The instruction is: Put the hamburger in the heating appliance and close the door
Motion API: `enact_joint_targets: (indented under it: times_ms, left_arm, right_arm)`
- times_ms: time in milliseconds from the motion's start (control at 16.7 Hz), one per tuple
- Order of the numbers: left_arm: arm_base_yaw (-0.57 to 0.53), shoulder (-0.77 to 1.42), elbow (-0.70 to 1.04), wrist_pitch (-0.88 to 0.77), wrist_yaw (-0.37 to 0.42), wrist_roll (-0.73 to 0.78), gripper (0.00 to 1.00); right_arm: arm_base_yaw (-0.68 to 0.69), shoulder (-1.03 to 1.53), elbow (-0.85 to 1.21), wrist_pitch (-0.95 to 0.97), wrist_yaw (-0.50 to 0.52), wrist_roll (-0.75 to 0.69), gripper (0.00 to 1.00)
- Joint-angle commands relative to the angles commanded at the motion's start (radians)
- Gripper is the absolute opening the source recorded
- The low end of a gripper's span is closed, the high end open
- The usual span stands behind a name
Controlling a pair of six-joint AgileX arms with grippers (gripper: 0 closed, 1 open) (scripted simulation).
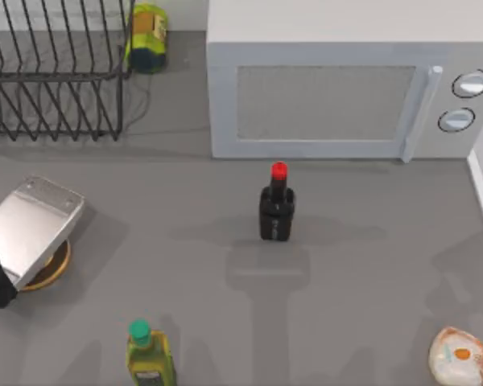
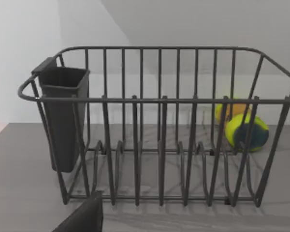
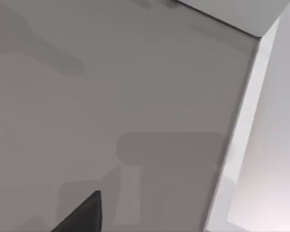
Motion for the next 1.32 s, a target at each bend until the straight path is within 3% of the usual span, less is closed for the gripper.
enact_joint_targets:
  times_ms: [300, 660, 1140, 1320]
  left_arm:
    - [0.0, 0.0, 0.0, 0.0, 0.0, 0.0, 1.0]
    - [0.0, 0.0, 0.0, 0.0, 0.0, 0.0, 1.0]
    - [0.0, 0.0, 0.0, 0.0, 0.0, 0.0, 1.0]
    - [0.0, 0.0, 0.0, 0.0, 0.0, 0.0, 1.0]
  right_arm:
    - [0.142, 0.453, 0.229, -0.295, -0.004, -0.188, 1.0]
    - [0.259, 0.789, 0.437, -0.524, 0.002, -0.349, 1.0]
    - [0.275, 0.842, 0.47, -0.556, 0.005, -0.376, 1.0]
    - [0.278, 0.879, 0.433, -0.488, 0.005, -0.376, 1.0]
